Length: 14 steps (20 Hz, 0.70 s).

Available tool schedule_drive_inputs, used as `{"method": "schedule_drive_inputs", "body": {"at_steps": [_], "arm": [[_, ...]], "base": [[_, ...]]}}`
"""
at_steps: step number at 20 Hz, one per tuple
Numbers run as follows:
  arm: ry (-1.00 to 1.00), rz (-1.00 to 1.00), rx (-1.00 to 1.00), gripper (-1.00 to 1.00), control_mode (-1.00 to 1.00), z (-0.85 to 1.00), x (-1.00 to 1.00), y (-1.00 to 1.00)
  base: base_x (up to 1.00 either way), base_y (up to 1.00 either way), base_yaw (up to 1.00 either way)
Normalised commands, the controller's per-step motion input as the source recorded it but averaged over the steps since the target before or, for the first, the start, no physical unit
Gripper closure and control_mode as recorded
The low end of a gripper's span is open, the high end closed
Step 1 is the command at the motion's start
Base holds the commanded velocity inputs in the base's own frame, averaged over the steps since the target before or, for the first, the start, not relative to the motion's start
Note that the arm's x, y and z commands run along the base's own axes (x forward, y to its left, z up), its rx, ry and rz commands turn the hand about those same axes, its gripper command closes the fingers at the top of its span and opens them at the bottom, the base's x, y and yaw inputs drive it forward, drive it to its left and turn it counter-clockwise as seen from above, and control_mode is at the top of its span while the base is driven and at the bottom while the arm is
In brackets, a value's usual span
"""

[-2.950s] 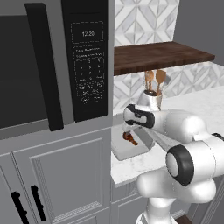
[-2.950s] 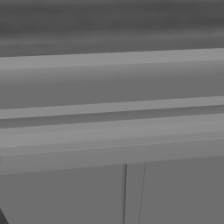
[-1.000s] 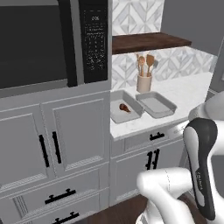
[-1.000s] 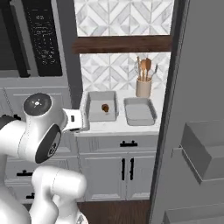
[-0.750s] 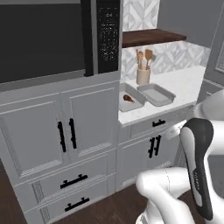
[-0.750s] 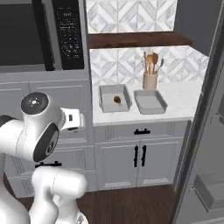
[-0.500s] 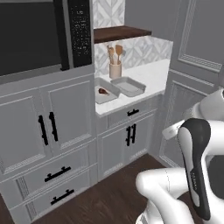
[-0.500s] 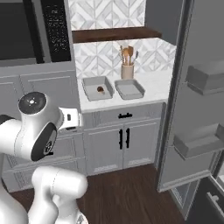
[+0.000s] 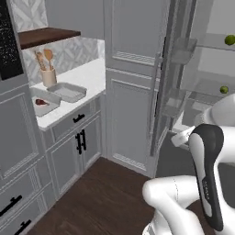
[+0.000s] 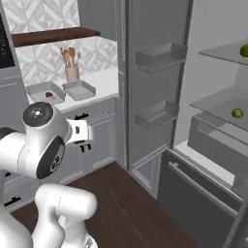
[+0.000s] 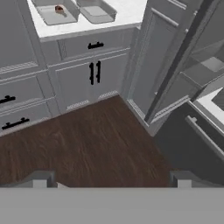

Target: Place one lime and one chicken drumstick in each tupperware on the nearby counter, to pack two identical lunches.

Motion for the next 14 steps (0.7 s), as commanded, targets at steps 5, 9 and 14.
{"method": "schedule_drive_inputs", "body": {"at_steps": [5, 9, 14], "arm": [[0.0, 0.0, 0.0, -1.0, 1.0, 0.0, 0.0, 0.0], [0.0, 0.0, 0.0, -1.0, 1.0, 0.0, 0.0, 0.0], [0.0, 0.0, 0.0, -1.0, 1.0, 0.0, 0.0, 0.0]], "base": [[-0.14, 0.0, -0.7], [0.0, 0.0, -0.65], [0.01, 0.09, -0.58]]}}
